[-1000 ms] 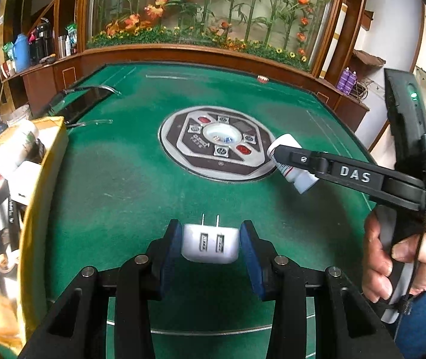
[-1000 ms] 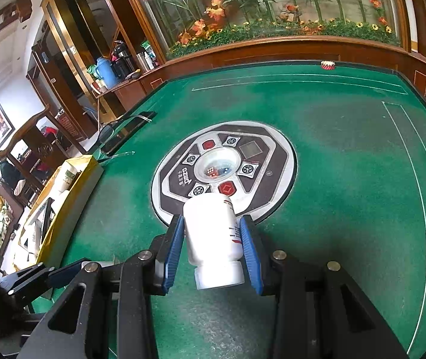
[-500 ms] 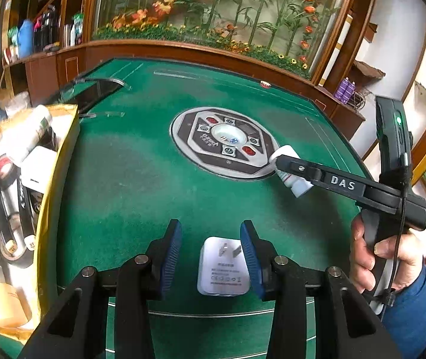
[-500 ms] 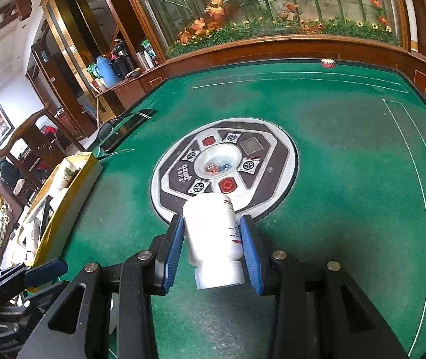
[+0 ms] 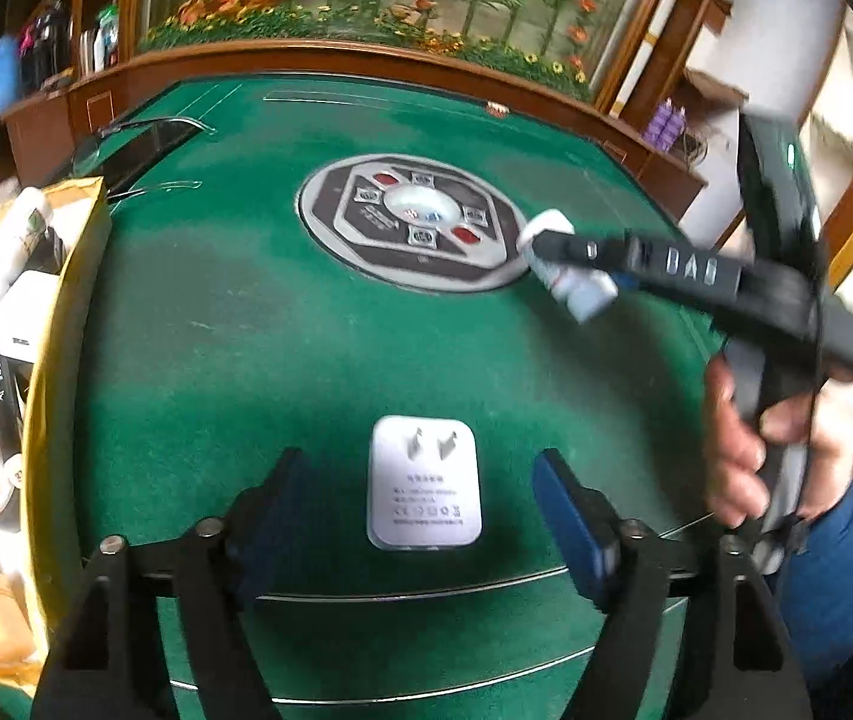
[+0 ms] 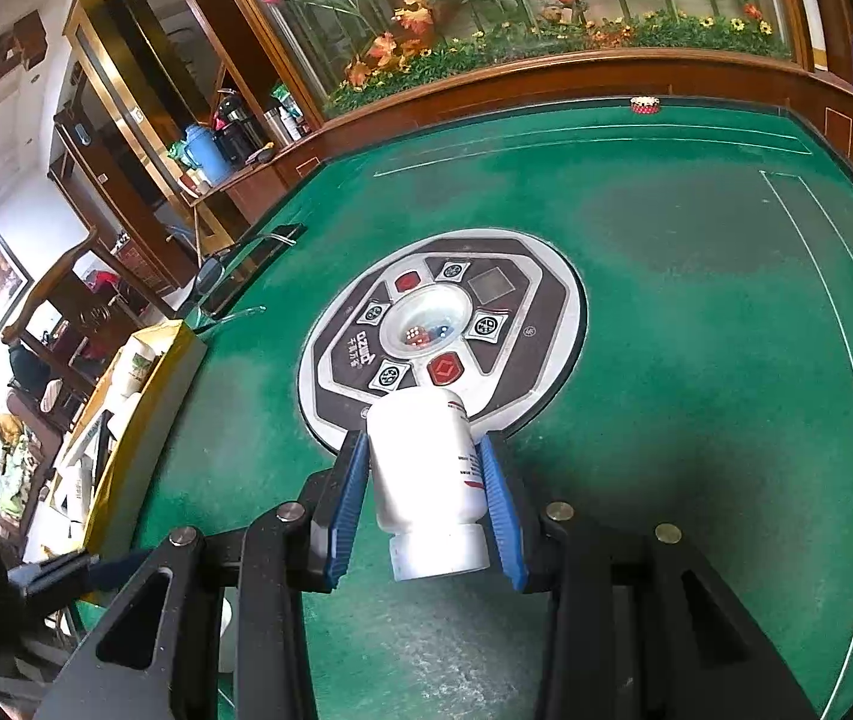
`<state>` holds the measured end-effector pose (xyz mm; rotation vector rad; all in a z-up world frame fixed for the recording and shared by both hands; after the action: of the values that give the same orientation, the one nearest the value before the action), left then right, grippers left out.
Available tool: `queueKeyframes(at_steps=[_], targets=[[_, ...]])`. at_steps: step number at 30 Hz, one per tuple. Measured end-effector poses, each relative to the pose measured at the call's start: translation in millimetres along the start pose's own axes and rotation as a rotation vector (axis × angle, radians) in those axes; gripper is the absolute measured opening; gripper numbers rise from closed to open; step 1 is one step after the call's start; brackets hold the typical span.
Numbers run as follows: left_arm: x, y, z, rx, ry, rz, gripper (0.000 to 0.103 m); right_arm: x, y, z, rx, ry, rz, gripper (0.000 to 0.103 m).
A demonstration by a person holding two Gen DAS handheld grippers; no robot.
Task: Organize rigid objects
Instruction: 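Grasp the white plug charger with the left tool while the right tool grasps a white bottle, then carry the charger with the left tool while the right tool carries the bottle to the tray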
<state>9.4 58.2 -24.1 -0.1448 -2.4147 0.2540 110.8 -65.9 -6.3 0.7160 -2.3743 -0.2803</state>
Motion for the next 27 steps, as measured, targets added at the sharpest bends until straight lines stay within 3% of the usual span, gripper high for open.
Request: queueKeyframes(at_steps=[2,3,4,7,14,27], targets=[[-10,-2,7,-0.035,0.022,-0.034,0.080,0,2,1,-0.002,0.001,-0.004,0.037],[-14,-1,11,-0.048,0.027,-0.050,0.074,0,2,1,-0.001,0.002,-0.007,0.037],[-18,-1,14,-0.054,0.037,-0.050,0.059,1,4,2,0.003,0.003,-0.010,0.037],[-20,2,13,-0.067,0.019,-0.060,0.044,3,9,1,0.018,-0.007,-0.013,0.037],[-8,11,6,-0.001,-0.016,-0.018,0.044,4,9,0,0.024,-0.015,-0.010,0.037],[58,45,-20,0.107,-0.155,-0.004,0.044,9,30,2,0.057,-0.025,-0.051,0.037]])
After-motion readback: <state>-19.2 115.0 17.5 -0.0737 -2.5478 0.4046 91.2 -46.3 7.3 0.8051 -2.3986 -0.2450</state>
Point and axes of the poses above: each gripper's, at about its wrist camera, not at the fingertips, and x roughly against the way its jaws point, y to its left, z to its underside, the point moved 7 cm from there along -x, roughly the way its jaws point, and after that the axes turned 13 degrees about -y, right-handed, at the moved point
